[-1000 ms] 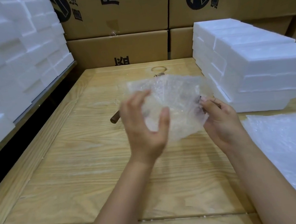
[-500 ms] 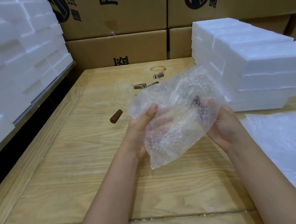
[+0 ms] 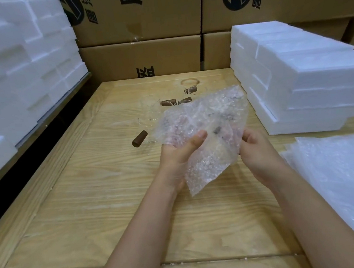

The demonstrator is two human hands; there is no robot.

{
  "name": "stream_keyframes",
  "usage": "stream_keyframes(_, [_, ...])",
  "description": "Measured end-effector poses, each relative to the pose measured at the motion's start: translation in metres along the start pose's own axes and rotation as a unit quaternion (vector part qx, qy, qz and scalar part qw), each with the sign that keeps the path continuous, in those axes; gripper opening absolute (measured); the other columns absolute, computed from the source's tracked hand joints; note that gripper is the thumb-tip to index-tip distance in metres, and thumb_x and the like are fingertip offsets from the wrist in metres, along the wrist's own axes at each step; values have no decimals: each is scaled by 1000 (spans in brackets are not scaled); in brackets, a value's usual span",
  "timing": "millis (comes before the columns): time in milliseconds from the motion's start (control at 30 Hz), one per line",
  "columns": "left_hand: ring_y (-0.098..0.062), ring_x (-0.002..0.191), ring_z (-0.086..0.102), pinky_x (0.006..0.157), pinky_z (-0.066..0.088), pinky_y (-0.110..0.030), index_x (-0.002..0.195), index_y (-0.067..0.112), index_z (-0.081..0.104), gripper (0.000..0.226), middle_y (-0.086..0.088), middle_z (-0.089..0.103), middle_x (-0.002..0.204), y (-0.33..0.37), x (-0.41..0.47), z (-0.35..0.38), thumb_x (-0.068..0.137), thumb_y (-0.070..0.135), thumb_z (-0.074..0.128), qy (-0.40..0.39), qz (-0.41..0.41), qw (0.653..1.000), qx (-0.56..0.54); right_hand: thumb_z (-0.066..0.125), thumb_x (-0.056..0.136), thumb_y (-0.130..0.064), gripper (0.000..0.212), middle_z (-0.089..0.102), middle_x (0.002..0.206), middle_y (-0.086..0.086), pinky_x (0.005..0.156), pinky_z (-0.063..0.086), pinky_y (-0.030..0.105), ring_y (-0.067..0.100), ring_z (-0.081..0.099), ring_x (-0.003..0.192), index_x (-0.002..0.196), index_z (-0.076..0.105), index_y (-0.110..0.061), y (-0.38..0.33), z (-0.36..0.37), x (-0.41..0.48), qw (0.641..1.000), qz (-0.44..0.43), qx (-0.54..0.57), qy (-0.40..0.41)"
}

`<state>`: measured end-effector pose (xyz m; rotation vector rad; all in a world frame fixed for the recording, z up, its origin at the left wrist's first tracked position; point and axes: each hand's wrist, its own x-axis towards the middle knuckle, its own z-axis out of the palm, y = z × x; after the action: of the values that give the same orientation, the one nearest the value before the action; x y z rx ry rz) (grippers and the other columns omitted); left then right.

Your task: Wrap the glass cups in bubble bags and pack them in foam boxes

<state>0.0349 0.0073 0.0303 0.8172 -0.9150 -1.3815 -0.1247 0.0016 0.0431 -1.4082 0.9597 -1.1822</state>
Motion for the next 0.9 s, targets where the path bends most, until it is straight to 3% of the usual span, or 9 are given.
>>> stream_keyframes(100, [-25, 105, 68, 93, 53, -42, 115, 8, 61, 64, -9, 72, 109, -1, 1, -2, 56, 16, 86, -5, 26, 998, 63, 66, 73, -37, 19, 75, 87, -2, 60, 52, 16, 10, 71, 79, 82, 77, -25, -5, -6, -1, 998, 26, -7, -48])
stream_keyframes(233, [-8, 84, 72, 69, 54, -17, 96, 14, 64, 41, 7, 75, 84, -7, 0, 7, 60, 6, 83, 2, 51, 994, 97, 65, 82, -30, 17, 75, 90, 0, 61, 53, 18, 12, 71, 82, 93, 73, -20, -1, -3, -3, 994, 53, -36, -92])
stream_keyframes(333, [-10, 84, 72, 68, 56, -22, 98, 12, 63, 57, 5, 76, 85, -7, -3, 12, 48, 27, 87, 6, 48, 996, 81, 63, 88, -10, 11, 74, 88, 5, 61, 57, 25, 16, 71, 78, 95, 71, -9, 2, 5, -3, 995, 59, -35, -79])
stream_keyframes(433, [-38, 112, 62, 93, 51, -54, 129, -1, 50, 111, -24, 63, 121, 3, -6, 13, 42, 55, 90, -16, -18, 1000, -19, 63, 85, -3, 13, 75, 81, 0, 56, 54, 22, 12, 71, 74, 89, 71, -12, -1, 8, -3, 997, 55, 3, -51])
stream_keyframes(533, [-45, 122, 52, 103, 38, -62, 138, -1, 44, 111, -29, 51, 135, 12, -6, 7, 51, 51, 89, -27, -42, 994, -97, 62, 84, 5, 26, 74, 78, -1, 56, 54, 21, 12, 71, 72, 79, 73, -18, -2, 4, -3, 998, 48, 12, -29])
stream_keyframes(700, [-31, 102, 62, 94, 48, -59, 119, -5, 52, 94, -23, 61, 121, 12, -5, 6, 45, 40, 89, 79, -40, 996, 18, 64, 84, 3, 17, 74, 78, 0, 56, 55, 24, 14, 71, 74, 83, 73, -12, -3, 1, -3, 999, 33, -31, -29])
stream_keyframes(800, [-25, 92, 71, 75, 59, -38, 114, -6, 58, 70, -14, 72, 98, 6, -8, 11, 61, 26, 89, 55, -7, 998, 34, 63, 84, 5, 13, 73, 89, 10, 66, 60, 37, 24, 70, 84, 91, 72, -3, -2, 1, -3, 996, 30, -81, -35])
stream_keyframes(867, [-19, 92, 72, 68, 57, -23, 123, -9, 54, 80, -12, 73, 98, 5, -9, 13, 58, 26, 85, 41, 14, 999, 12, 61, 86, 3, 17, 73, 88, 7, 68, 60, 35, 21, 70, 84, 88, 73, -9, -3, 1, -3, 993, 24, -104, -45])
stream_keyframes(900, [-21, 96, 71, 71, 57, -24, 126, -7, 52, 86, -15, 72, 103, 5, -9, 15, 54, 29, 84, 34, 19, 999, 1, 60, 87, 1, 21, 73, 85, 3, 66, 59, 31, 17, 70, 82, 86, 73, -15, -3, 2, -3, 992, 22, -113, -54])
